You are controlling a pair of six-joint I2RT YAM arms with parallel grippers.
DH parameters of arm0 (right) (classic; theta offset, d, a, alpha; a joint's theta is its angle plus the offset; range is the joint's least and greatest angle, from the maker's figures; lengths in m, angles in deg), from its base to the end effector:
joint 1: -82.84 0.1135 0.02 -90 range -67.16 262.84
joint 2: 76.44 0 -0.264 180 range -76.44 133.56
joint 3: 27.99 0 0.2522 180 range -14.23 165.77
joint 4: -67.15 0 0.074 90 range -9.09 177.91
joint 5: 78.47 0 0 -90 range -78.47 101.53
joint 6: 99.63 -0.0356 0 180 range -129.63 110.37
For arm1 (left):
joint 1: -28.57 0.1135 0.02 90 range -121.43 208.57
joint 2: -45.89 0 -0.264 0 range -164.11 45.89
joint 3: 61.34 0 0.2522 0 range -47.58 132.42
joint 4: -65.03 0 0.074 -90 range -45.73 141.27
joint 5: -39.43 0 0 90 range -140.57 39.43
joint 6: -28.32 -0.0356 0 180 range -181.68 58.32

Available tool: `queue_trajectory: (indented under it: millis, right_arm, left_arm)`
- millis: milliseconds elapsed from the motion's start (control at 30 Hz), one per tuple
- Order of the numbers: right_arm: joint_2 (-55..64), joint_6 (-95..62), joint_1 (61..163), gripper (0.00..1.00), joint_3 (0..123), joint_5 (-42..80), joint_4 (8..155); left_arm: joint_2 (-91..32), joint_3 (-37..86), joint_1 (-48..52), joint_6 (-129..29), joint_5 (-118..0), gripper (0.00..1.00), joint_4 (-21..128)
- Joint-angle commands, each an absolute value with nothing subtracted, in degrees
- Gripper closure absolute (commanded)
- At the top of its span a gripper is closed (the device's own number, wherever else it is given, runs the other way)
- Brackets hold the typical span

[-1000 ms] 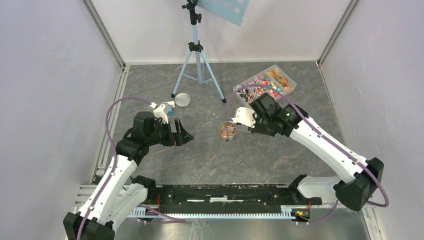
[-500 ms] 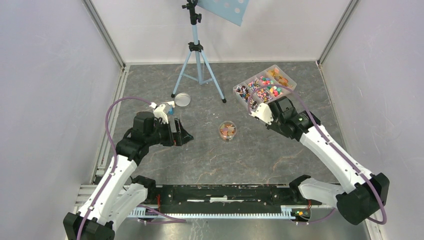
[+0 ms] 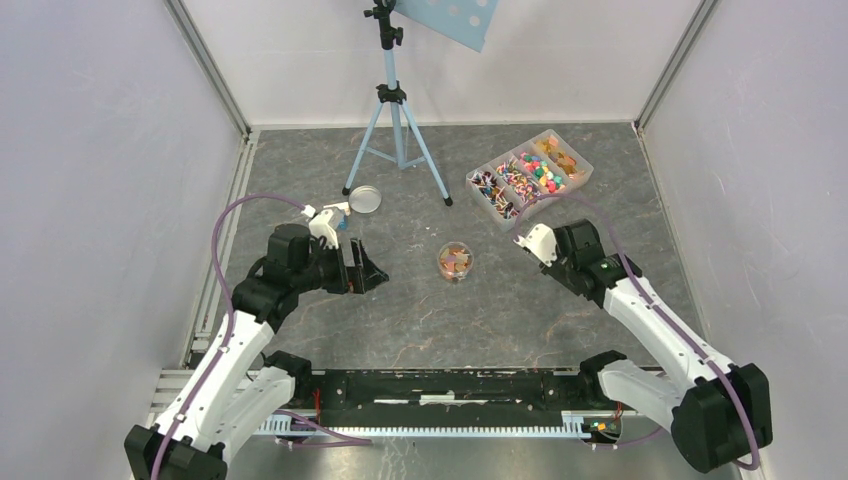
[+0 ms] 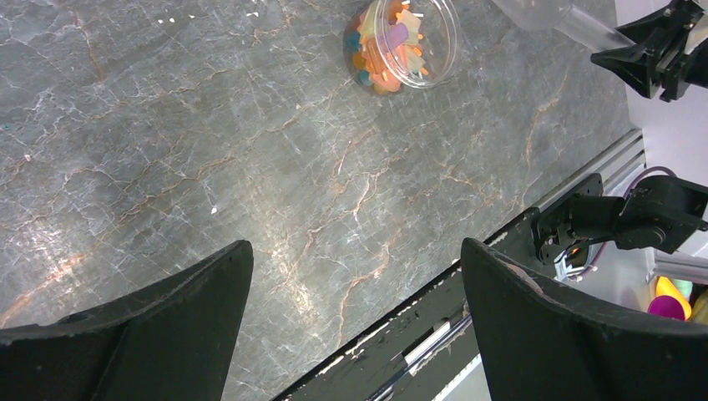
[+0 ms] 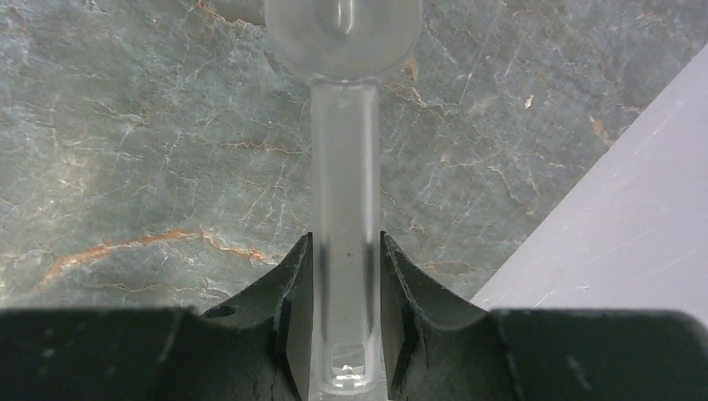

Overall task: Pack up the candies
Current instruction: Place the spatula at the center of the board.

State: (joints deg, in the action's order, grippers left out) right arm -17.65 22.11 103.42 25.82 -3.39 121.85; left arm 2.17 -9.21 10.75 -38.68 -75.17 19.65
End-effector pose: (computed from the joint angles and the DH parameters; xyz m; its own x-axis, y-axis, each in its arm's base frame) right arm 0.1803 0.0579 0.2238 -0.5726 -0.7580 -0.3124 -0.6105 0.6486 -0.4546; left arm 0.1513 -0.0642 0.2689 -0.7595 -0.1290 -0.6376 0.3239 0.7750 -0.5426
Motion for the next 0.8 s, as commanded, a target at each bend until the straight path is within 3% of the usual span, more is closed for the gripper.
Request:
queue_trajectory:
  millis: [0, 333, 767]
  right_arm:
    - [-18.4, 21.0, 101.7, 0.92, 24.1, -1.8, 116.5]
    - [-12.8, 24.0, 100.2, 0.86, 23.7, 3.0, 118.5]
    - [-7.6, 24.3, 100.0, 0.82, 22.5, -2.7, 118.9]
  left_arm:
    - [2.1, -9.1, 9.9, -40.7, -76.5, 0.0, 21.2]
    - [2.3, -8.9, 8.7, -40.7, -75.2, 0.0, 20.8]
    - [2.3, -8.9, 7.8, -40.6, -74.4, 0.0, 20.5]
